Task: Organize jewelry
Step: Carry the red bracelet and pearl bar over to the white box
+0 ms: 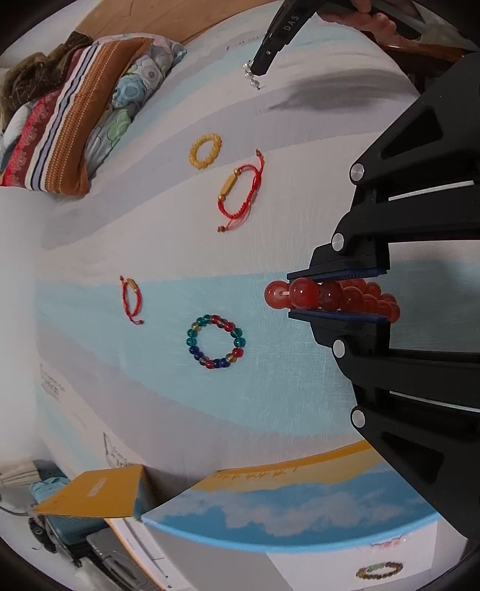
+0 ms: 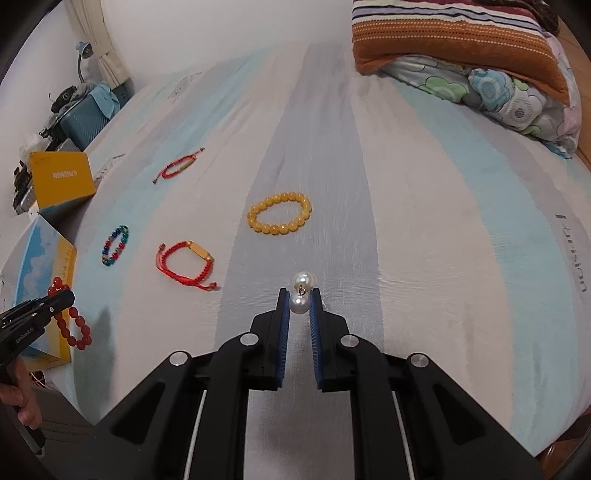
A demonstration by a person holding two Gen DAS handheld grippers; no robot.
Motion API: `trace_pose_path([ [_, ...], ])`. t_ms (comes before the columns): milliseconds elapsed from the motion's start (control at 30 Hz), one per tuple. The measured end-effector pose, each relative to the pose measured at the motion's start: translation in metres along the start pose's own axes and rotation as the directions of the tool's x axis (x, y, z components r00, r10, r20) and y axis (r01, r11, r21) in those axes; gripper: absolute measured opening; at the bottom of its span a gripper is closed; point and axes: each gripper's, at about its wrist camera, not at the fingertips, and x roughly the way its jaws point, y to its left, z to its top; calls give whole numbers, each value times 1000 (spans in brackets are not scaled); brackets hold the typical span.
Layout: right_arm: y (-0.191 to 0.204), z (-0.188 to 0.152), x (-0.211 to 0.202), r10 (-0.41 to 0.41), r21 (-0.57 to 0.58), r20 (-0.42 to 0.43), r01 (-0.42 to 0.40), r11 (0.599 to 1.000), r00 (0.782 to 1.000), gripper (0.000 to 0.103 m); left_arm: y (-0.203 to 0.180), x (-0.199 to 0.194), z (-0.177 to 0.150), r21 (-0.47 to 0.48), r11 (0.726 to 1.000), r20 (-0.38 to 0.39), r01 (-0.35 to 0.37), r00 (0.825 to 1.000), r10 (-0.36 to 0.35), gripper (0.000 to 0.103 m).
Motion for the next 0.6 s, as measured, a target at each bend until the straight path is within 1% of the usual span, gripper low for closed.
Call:
trace_pose_path([
  [267, 12, 1, -37, 0, 35, 29, -1, 999, 1000, 10, -5, -30, 4, 15, 1000, 25, -9, 1000, 9, 13],
  [467, 35, -1, -71, -8, 15, 65, 7, 1000, 998, 10, -7, -59, 5, 26, 1000, 43, 1, 999, -2, 13],
  [600, 50, -1, -91, -9, 7, 82, 9, 1000, 997, 10, -7, -77, 5, 38, 999, 58, -7, 998, 5, 13],
])
